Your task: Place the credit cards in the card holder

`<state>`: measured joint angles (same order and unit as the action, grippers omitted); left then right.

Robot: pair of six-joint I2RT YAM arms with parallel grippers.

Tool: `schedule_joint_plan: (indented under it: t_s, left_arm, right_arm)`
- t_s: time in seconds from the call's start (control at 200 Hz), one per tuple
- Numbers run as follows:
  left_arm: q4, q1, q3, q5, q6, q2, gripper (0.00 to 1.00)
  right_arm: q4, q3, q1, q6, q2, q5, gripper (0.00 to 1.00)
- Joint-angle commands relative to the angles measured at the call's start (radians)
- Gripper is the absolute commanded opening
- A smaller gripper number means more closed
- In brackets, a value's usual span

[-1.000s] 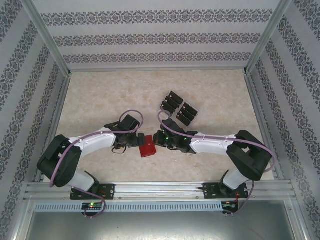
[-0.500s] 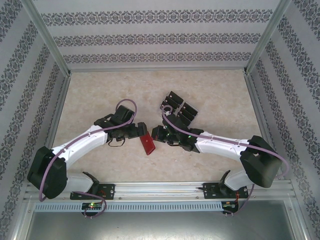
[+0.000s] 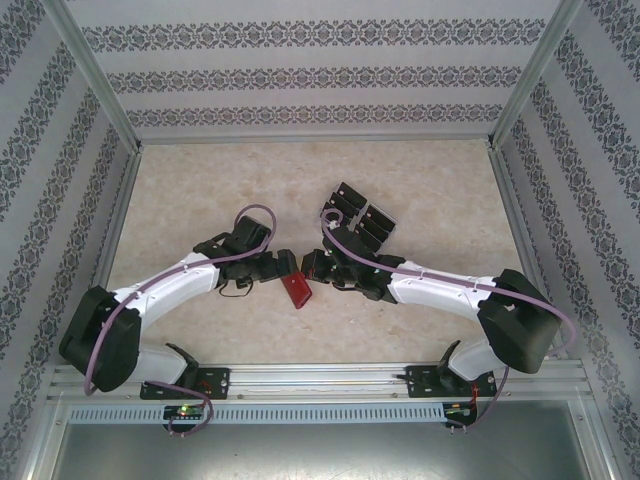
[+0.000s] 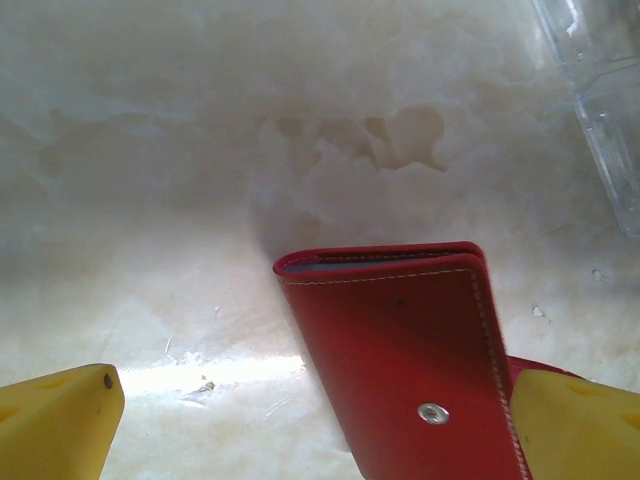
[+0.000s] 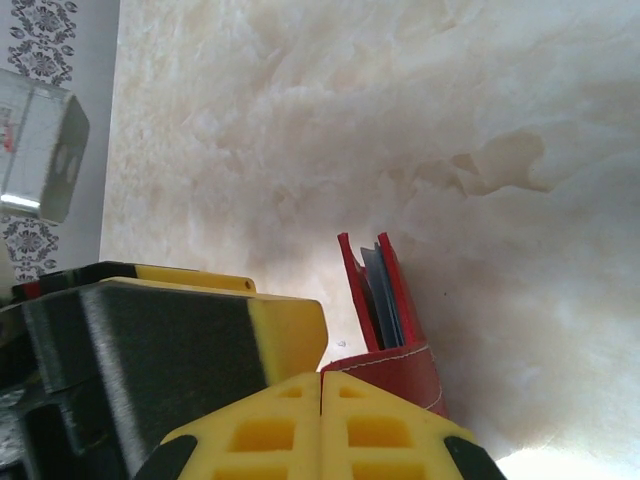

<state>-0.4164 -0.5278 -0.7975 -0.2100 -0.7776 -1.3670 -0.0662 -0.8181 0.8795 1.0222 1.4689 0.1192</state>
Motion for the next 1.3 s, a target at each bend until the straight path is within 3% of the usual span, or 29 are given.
schedule_joint_plan:
  t_s: [0.0,0.475,0.909,1.294]
  left_arm:
    - [0.035,0.01,0.023,-0.005,-0.025,-0.009,1.0]
    - [0.151,-0.013,0.043,-0.002,-0.156,0.001,1.0]
    - [0.146,-0.032,0.042,-0.002,-0.143,-0.082,1.0]
    - [0.182,-0.031,0.048,0.032,-0.198,0.013,1.0]
  right_arm:
    - [0.007,-0.021,0.004,-0.007,0.008,-0.02,0.0]
    - [-0.007,-0.016,0.007,0.0,0.015,-0.018,0.0]
    - [-0.006,-0.018,0.006,-0.002,0.017,-0.022,0.0]
    - [0.002,-0.024,0.01,-0.001,-0.031,-0.019,0.0]
